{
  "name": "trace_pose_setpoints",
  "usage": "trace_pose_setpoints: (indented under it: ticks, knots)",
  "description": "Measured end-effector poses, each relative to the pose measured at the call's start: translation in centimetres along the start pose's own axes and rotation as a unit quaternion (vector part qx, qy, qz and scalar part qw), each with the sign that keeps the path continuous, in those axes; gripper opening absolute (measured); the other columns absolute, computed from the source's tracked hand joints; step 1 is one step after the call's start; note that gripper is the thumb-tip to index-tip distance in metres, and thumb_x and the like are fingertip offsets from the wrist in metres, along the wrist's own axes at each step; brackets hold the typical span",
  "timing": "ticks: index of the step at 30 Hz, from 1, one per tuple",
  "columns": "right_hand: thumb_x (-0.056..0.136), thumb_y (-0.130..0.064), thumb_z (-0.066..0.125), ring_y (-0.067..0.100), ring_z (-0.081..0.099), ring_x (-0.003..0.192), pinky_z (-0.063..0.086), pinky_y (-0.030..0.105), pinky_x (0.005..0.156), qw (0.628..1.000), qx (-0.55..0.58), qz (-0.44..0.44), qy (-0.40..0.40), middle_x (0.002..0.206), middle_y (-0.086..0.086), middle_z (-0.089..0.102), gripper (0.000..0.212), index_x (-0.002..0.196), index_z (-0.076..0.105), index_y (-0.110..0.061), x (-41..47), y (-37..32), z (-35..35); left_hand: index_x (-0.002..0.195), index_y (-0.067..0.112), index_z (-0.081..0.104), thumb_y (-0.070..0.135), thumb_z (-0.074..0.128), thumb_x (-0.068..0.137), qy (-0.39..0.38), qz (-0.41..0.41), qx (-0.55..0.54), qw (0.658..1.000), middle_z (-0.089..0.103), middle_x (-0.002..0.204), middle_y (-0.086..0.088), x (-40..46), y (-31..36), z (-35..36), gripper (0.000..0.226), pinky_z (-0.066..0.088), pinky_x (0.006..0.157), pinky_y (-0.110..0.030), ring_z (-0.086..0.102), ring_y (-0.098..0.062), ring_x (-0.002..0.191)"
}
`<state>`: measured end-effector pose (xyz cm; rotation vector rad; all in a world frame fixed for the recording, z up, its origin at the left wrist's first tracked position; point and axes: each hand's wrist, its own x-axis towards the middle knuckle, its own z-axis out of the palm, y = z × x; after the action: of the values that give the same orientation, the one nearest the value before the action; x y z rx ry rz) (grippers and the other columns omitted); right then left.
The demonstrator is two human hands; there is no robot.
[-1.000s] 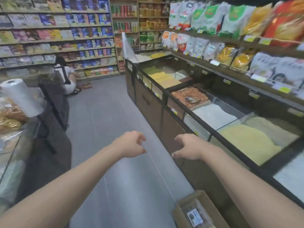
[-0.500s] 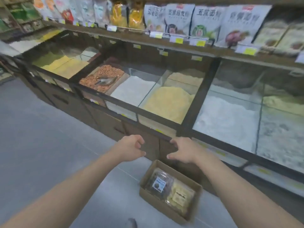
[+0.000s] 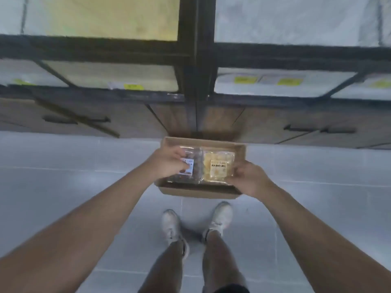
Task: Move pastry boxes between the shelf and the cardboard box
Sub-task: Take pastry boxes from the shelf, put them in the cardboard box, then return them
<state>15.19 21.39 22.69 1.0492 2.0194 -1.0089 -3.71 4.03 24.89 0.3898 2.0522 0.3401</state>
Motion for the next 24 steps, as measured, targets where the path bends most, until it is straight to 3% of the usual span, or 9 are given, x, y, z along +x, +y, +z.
trace_pose_setpoints:
  ticks: [4,7,9,11,13,16,20,22,24]
  knots:
    - [0.082,-0.049,0.073,0.025,0.063,0.113,0.046,0.026,0.086,0.998,0.043,0.039,-0.021,0.126,0.003,0.067,0.059,0.134,0.063,-0.023,9.9,5.2,7.8,0.124,0.023,0.068,0.028,0.082,0.082,-0.025,-0.051,-0.02,0.998,0.064,0.125,0.003,11.2,-6.2,6.9,0.045,0.044,0.077,-0.02,0.061,-0.016,0.107]
    - [0.054,-0.078,0.055,0.023,0.068,0.102,0.054,0.032,0.085,0.997,0.047,0.058,-0.009,0.118,-0.002,0.072,0.089,0.127,0.066,-0.028,18.2,10.0,13.9,0.13,0.022,0.064,0.031,0.08,0.083,-0.036,-0.096,-0.011,0.995,0.064,0.126,0.002,18.5,-10.6,11.4,0.05,0.04,0.065,-0.018,0.059,-0.014,0.101]
    - [0.05,-0.081,0.052,0.018,0.066,0.091,0.05,0.024,0.068,0.996,0.061,0.071,-0.013,0.111,-0.006,0.071,0.094,0.126,0.065,-0.027,22.9,13.0,17.1,0.142,0.021,0.055,0.032,0.078,0.086,-0.027,-0.098,0.007,0.995,0.064,0.13,0.0,22.5,-13.0,13.9,0.061,0.039,0.062,-0.019,0.057,-0.017,0.099]
    - [0.065,-0.073,0.063,0.017,0.06,0.088,0.043,0.024,0.065,0.994,0.062,0.084,-0.014,0.112,-0.004,0.068,0.079,0.128,0.065,-0.025,26.0,14.0,18.7,0.156,0.015,0.037,0.027,0.075,0.091,-0.014,-0.101,0.013,0.995,0.061,0.126,0.003,25.8,-14.8,16.0,0.076,0.037,0.058,-0.018,0.054,-0.016,0.089]
    - [0.084,-0.05,0.072,0.022,0.055,0.093,0.042,0.031,0.075,0.993,0.072,0.093,-0.012,0.116,0.005,0.065,0.056,0.13,0.063,-0.019,28.5,14.8,20.0,0.16,0.015,0.03,0.023,0.075,0.091,-0.003,-0.118,0.007,0.993,0.054,0.115,0.007,28.5,-16.5,17.7,0.082,0.036,0.057,-0.018,0.052,-0.014,0.082]
    - [0.087,-0.042,0.076,0.023,0.055,0.095,0.042,0.031,0.078,0.986,0.114,0.12,0.004,0.114,0.005,0.062,0.057,0.136,0.059,-0.019,31.5,16.6,21.5,0.156,0.026,0.033,0.021,0.081,0.081,0.023,-0.134,-0.012,0.991,0.061,0.127,0.005,32.7,-19.5,20.1,0.089,0.041,0.058,-0.02,0.061,-0.019,0.1]
    - [0.053,-0.068,0.08,0.026,0.064,0.103,0.054,0.036,0.081,0.968,0.177,0.176,0.032,0.121,0.005,0.066,0.1,0.137,0.056,-0.02,34.0,18.9,23.7,0.154,0.02,0.031,0.026,0.084,0.081,0.078,-0.207,-0.089,0.971,0.051,0.141,-0.006,35.7,-21.5,21.7,0.09,0.048,0.065,-0.021,0.057,-0.025,0.113]
    - [0.066,-0.051,0.084,0.031,0.058,0.114,0.048,0.037,0.088,0.957,0.19,0.212,0.06,0.131,0.008,0.058,0.095,0.145,0.044,-0.018,34.8,19.5,24.0,0.153,0.016,0.031,0.021,0.081,0.085,0.096,-0.23,-0.123,0.961,0.053,0.144,-0.009,36.8,-22.5,22.4,0.085,0.048,0.068,-0.023,0.056,-0.028,0.123]
    - [0.076,-0.035,0.084,0.03,0.052,0.118,0.044,0.038,0.094,0.945,0.216,0.231,0.08,0.131,0.006,0.053,0.091,0.15,0.035,-0.017,35.8,19.9,24.0,0.15,0.017,0.036,0.021,0.083,0.082,0.1,-0.237,-0.137,0.957,0.058,0.14,-0.008,37.8,-23.7,23.0,0.083,0.048,0.083,-0.03,0.057,-0.03,0.128]
